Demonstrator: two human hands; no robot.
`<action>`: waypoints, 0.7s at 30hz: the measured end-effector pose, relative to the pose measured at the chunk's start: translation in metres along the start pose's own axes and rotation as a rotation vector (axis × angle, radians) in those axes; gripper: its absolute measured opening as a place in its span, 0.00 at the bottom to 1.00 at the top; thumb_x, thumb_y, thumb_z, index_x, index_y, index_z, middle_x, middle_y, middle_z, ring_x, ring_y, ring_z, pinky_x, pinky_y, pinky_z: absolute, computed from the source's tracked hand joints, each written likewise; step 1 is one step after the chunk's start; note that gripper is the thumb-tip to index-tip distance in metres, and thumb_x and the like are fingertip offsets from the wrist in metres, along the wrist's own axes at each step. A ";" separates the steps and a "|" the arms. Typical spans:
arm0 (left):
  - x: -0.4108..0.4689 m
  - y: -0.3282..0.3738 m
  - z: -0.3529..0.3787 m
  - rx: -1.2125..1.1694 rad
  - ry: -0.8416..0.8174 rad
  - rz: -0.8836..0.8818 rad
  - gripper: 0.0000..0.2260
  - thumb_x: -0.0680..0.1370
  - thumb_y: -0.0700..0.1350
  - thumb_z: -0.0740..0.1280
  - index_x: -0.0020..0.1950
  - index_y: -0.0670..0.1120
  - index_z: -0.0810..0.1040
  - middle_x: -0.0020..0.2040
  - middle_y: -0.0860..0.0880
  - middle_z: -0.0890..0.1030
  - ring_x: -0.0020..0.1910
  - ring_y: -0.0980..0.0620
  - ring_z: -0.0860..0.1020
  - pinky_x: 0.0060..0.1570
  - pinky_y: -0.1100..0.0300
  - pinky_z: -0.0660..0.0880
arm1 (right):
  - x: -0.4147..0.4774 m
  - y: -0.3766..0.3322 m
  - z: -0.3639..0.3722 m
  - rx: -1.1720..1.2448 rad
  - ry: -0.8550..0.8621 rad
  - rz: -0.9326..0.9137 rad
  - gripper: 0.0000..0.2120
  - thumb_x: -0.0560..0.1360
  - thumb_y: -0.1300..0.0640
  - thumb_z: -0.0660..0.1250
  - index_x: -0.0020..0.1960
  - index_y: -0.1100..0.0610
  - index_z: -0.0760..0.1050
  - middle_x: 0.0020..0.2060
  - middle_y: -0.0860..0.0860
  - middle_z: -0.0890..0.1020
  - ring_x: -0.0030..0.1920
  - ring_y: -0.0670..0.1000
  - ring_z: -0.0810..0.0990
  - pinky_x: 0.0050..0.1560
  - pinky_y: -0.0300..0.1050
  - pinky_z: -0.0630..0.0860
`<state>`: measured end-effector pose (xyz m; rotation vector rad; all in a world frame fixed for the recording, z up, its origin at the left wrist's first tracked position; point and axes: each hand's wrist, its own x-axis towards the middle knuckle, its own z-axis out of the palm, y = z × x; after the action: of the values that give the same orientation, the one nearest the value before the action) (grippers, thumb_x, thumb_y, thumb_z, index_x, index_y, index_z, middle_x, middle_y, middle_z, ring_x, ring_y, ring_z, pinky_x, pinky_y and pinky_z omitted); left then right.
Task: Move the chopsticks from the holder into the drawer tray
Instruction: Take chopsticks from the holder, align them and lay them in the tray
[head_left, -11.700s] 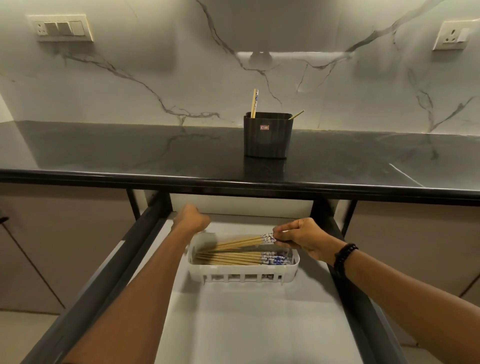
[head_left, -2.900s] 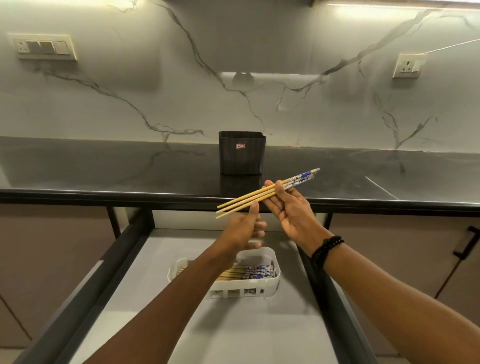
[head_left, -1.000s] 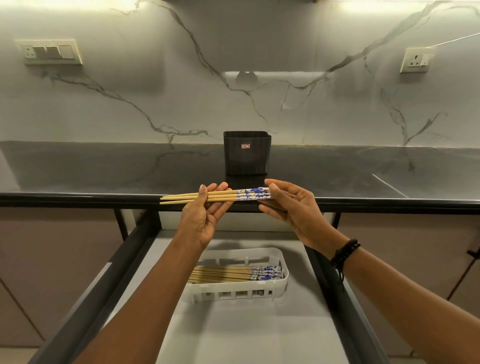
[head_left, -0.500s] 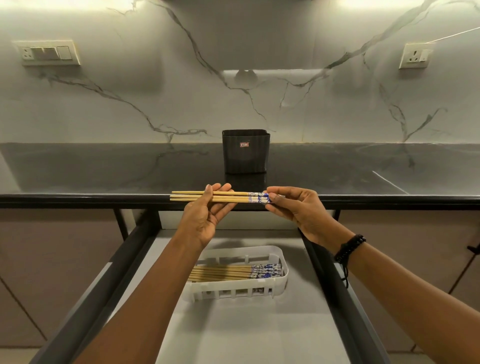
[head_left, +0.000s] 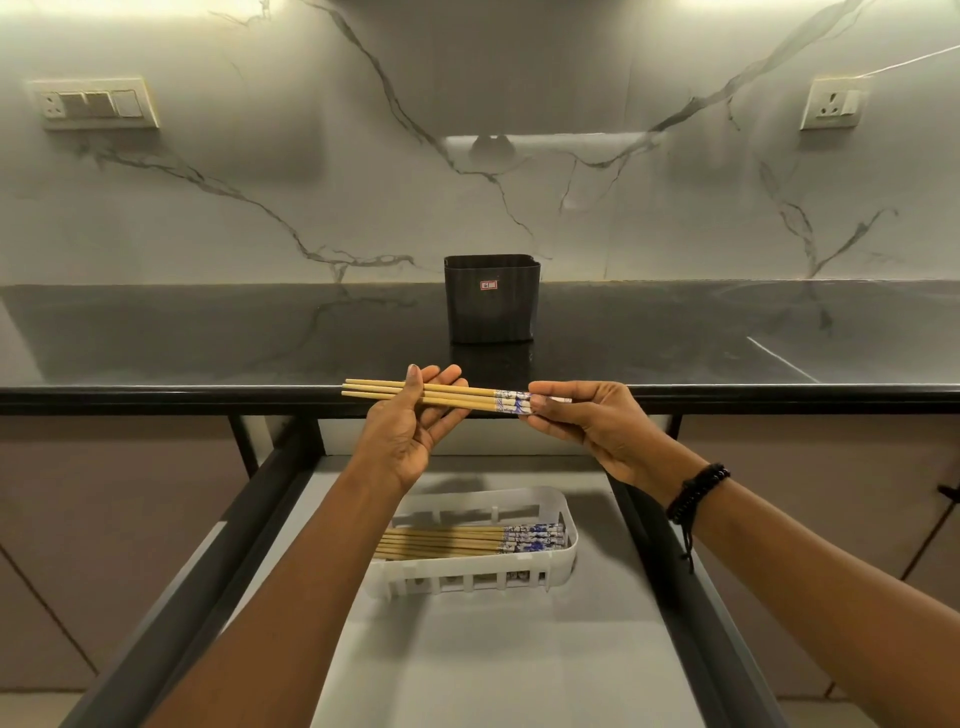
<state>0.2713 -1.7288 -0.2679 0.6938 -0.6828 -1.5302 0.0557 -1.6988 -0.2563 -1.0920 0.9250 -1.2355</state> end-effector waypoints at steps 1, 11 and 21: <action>0.000 0.000 0.000 0.003 0.000 0.002 0.12 0.82 0.47 0.59 0.57 0.41 0.76 0.52 0.41 0.84 0.52 0.44 0.84 0.42 0.52 0.83 | 0.000 0.000 0.000 -0.007 -0.005 0.010 0.08 0.73 0.68 0.69 0.51 0.62 0.83 0.49 0.60 0.86 0.47 0.55 0.86 0.45 0.42 0.84; 0.000 0.001 -0.002 0.018 0.016 -0.014 0.11 0.82 0.46 0.59 0.56 0.40 0.76 0.53 0.40 0.84 0.52 0.43 0.83 0.44 0.51 0.83 | 0.002 0.004 -0.001 -0.025 -0.017 0.000 0.09 0.73 0.69 0.69 0.51 0.62 0.83 0.49 0.60 0.86 0.48 0.54 0.86 0.48 0.43 0.83; 0.001 0.003 -0.004 0.051 0.101 -0.042 0.09 0.81 0.44 0.62 0.56 0.40 0.76 0.53 0.40 0.84 0.51 0.44 0.84 0.46 0.51 0.82 | 0.008 0.008 -0.008 -0.031 -0.013 0.020 0.08 0.73 0.70 0.69 0.49 0.63 0.83 0.49 0.61 0.86 0.47 0.54 0.86 0.48 0.43 0.84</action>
<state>0.2765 -1.7297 -0.2679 0.8231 -0.6360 -1.5099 0.0507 -1.7080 -0.2660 -1.1115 0.9458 -1.2005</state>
